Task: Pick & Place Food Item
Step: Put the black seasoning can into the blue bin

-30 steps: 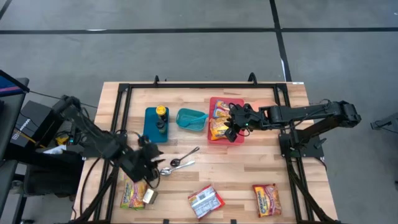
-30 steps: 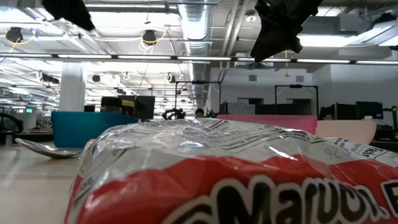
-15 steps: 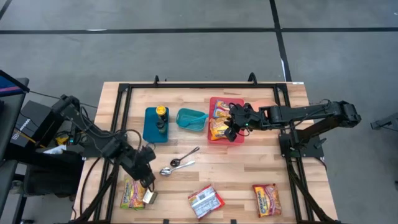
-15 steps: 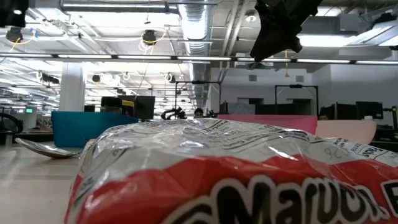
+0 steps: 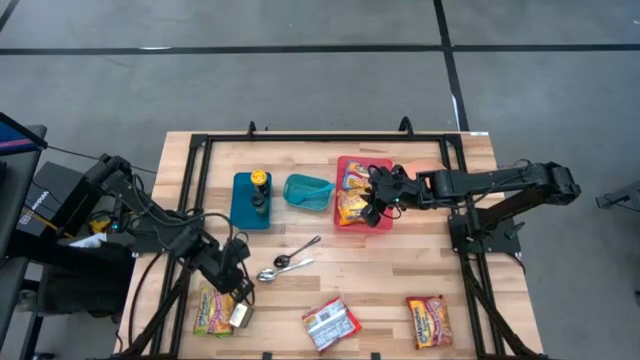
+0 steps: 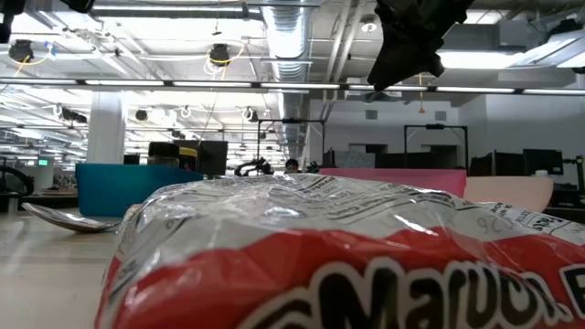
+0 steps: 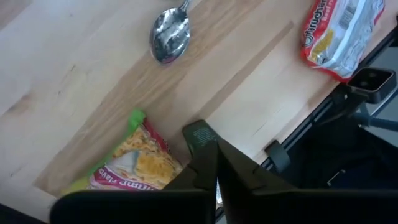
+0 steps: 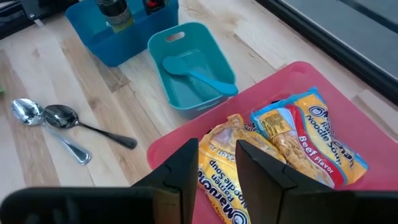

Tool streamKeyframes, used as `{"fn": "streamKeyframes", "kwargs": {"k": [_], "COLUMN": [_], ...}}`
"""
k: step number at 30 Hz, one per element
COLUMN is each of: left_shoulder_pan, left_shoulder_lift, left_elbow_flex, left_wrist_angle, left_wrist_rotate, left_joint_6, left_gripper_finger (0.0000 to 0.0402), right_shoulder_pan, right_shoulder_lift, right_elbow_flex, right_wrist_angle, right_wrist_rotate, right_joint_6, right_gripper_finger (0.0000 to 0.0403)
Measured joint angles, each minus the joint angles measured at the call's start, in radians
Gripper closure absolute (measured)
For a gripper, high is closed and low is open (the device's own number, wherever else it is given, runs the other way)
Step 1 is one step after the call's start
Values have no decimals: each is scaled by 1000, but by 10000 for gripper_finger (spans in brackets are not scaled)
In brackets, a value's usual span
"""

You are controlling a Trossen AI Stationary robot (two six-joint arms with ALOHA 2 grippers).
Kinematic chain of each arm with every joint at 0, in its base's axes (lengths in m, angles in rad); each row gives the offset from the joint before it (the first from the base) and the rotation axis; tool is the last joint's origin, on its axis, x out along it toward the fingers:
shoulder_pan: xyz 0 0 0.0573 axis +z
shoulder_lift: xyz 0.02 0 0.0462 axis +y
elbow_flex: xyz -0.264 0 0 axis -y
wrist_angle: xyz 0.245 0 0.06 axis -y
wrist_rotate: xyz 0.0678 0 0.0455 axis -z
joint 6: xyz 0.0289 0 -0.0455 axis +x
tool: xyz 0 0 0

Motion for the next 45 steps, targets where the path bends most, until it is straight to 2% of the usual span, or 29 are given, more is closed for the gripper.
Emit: {"fn": "streamKeyframes", "kwargs": {"k": [11,16,22,25,34,41,45], "left_shoulder_pan": [-56,-77,-96,-106,-171,-198,-203], "left_shoulder_lift": [6,47,130,156,163,163,163], "left_elbow_flex": [0,8,75,101,104,89,89], "left_wrist_angle": [85,86,87,57,-96,-98,-98], "left_wrist_rotate": [-52,-53,-53,-50,-43,-114,-116], "left_joint_6": [-131,-190,-191,-199,-400,-442,-412], "left_gripper_finger": [401,401,401,401,401,401,401], "right_shoulder_pan": [0,0,0,0,0,0,0], "right_shoulder_lift": [0,0,0,0,0,0,0], "right_elbow_flex": [0,0,0,0,0,0,0], "right_wrist_angle": [0,0,0,0,0,0,0], "right_wrist_rotate": [49,49,49,49,49,49,49], "right_joint_6": [-37,-37,-60,-60,-63,-63,-62], "right_gripper_finger": [301,301,301,301,301,301,301]}}
